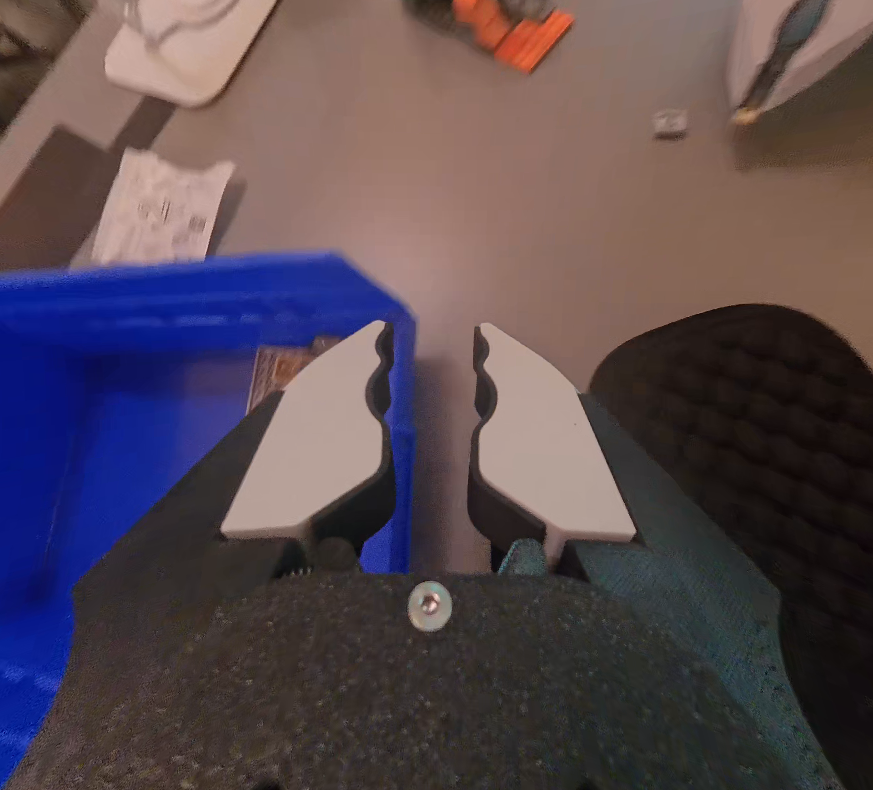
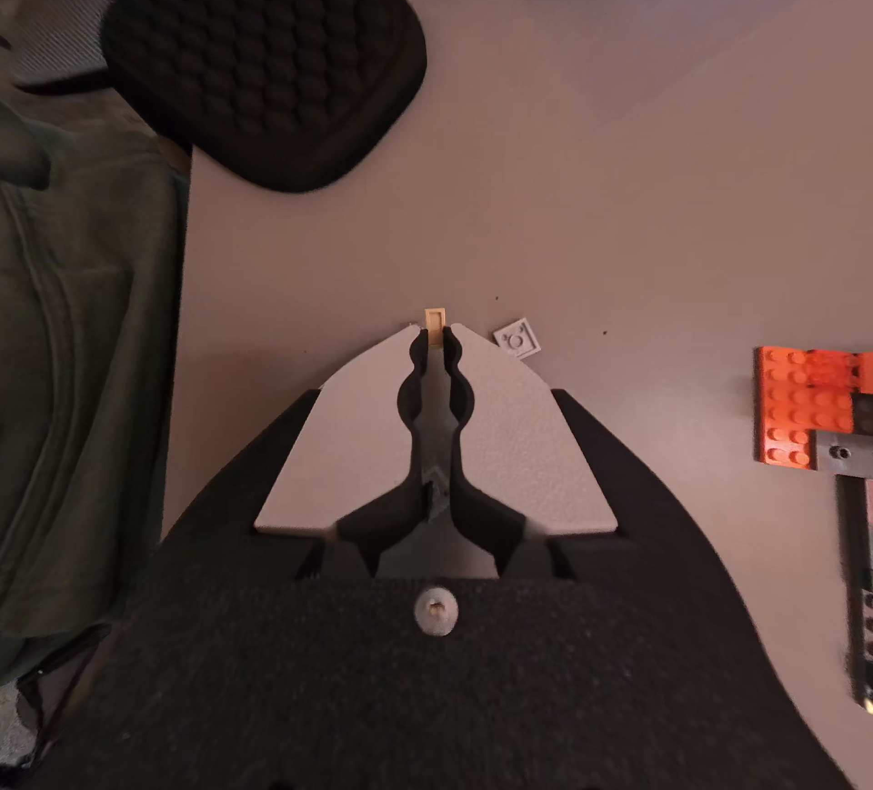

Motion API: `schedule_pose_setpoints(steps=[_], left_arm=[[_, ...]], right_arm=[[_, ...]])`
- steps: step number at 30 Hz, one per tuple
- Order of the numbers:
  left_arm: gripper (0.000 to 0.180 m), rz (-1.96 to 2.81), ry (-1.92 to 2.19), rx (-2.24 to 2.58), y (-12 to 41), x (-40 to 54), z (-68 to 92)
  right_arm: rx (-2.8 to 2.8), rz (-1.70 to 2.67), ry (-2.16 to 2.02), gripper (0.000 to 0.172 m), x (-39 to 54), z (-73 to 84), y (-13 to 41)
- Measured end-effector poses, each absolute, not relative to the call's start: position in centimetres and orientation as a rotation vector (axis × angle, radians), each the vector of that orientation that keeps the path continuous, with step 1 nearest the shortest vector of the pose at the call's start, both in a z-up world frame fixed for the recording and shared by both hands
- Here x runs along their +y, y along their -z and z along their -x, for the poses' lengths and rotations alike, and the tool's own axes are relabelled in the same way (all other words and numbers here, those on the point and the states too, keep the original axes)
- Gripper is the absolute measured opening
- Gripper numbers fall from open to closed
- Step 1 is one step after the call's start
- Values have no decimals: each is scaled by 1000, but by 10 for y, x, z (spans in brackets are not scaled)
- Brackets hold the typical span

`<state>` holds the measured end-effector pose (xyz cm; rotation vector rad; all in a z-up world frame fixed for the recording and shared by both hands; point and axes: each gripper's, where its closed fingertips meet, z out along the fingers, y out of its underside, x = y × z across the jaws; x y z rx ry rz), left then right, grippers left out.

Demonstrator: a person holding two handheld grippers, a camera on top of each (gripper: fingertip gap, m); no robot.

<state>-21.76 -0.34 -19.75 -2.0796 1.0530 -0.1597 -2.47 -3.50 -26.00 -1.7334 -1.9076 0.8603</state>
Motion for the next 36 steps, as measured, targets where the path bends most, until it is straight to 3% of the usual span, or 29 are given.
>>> schedule_pose_setpoints(steps=[9, 16, 27, 36], left_arm=[[28, 1644, 246, 1262, 189, -52, 74], [14, 1445, 133, 1395, 188, -63, 44], [3, 1495, 81, 1309, 182, -53, 73], [3, 1793, -129, 791, 152, 15, 228]], right_arm=[[-1693, 1678, -1258, 6, -48, 46, 210], [-1665, 1634, -1464, 6, -68, 53, 186], [-1556, 1640, -1526, 5, -55, 58, 182], [-1549, 1741, -1200, 11, -15, 39, 213]])
